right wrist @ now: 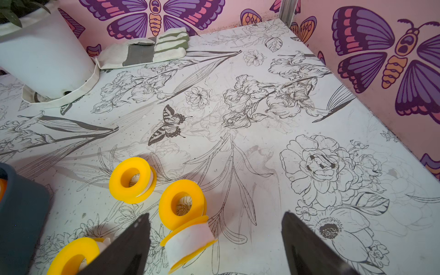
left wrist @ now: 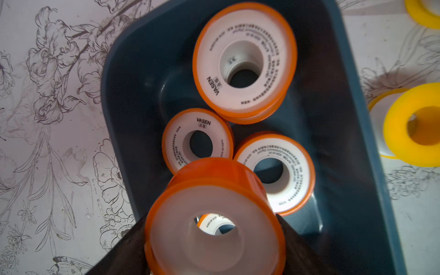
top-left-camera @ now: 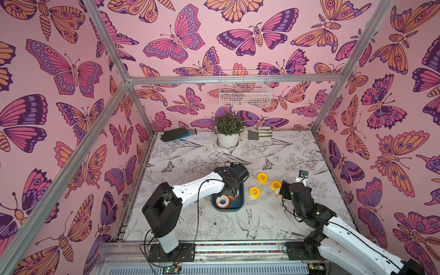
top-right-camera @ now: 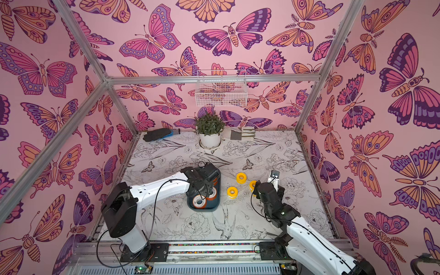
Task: Put the sealing tape into the storage box
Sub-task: Place the sealing tape in the storage box.
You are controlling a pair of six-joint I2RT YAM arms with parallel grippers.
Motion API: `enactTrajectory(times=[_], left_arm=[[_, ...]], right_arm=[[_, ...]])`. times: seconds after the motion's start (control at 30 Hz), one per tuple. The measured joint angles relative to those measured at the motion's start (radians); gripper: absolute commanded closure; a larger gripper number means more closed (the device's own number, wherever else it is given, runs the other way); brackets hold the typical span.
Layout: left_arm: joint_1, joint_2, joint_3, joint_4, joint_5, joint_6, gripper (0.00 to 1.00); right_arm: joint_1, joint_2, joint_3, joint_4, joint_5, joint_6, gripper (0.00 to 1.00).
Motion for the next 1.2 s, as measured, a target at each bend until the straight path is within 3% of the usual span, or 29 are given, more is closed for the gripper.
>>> enactTrajectory(times=[0.77, 0.93, 1.2], left_arm=[[0.086, 0.117, 0.06, 0.036, 0.0, 0.078, 0.53], [0.091, 0.14, 0.07, 0.041, 0.001, 0.086, 0.43], [0.094, 0.141, 0.071, 0.041, 0.001, 0.096, 0.19]], right_arm=[[0.0, 0.0, 0.0, 0.0, -0.002, 0.0, 0.11], [0.0, 0.0, 0.0, 0.0, -0.002, 0.0, 0.11], [0.0, 0.0, 0.0, 0.0, -0.002, 0.0, 0.1]])
